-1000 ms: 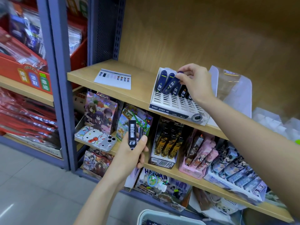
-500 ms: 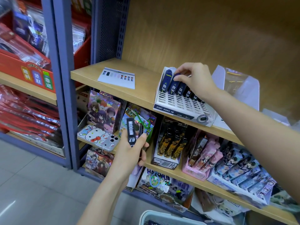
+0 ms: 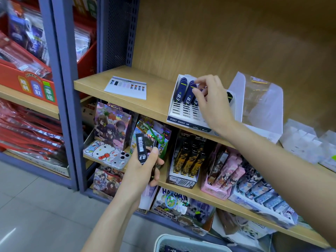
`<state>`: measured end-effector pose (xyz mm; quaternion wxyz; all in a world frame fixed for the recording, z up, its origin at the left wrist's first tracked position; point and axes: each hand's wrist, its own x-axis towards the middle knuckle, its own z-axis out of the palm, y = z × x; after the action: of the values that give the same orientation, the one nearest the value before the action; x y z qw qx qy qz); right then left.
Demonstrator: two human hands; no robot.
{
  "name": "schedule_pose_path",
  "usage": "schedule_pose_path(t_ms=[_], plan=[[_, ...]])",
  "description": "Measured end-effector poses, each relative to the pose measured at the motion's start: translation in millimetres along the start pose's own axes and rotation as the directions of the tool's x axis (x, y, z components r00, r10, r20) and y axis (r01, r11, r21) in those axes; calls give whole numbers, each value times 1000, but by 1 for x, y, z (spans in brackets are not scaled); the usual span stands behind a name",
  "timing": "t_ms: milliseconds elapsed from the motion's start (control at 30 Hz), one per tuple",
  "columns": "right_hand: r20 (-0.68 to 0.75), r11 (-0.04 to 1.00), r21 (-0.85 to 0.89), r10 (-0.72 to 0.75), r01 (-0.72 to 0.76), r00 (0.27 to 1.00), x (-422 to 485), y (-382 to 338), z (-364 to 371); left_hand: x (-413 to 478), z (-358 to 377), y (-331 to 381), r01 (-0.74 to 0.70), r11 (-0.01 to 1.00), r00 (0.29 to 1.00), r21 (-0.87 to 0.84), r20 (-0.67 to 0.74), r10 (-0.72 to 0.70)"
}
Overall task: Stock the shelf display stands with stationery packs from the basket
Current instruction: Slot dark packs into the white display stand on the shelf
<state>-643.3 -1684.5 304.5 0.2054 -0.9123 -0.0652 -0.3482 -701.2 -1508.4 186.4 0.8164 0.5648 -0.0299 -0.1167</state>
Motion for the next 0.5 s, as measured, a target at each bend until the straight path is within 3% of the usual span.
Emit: schedule_pose_path(t_ms=[67, 133, 267, 333, 500], plan=[[22, 997, 72, -32, 30, 999, -25, -8, 1, -1, 0, 1, 28, 999, 999, -27, 28, -27], [184, 994, 96, -64, 47, 981, -52, -14, 4, -2, 2, 2, 60, 996, 996, -65, 64, -56], [579, 987, 161, -104, 12, 809, -88, -14, 12, -8, 6, 2, 66, 997, 986, -32, 153, -60], [623, 982, 188, -129, 13, 772, -93, -12, 13, -10, 9, 0, 72, 997, 982, 4, 174, -71], [605, 984, 173, -80, -33, 792, -89, -6, 1, -13, 10, -2, 83, 996, 982, 28, 170, -86]])
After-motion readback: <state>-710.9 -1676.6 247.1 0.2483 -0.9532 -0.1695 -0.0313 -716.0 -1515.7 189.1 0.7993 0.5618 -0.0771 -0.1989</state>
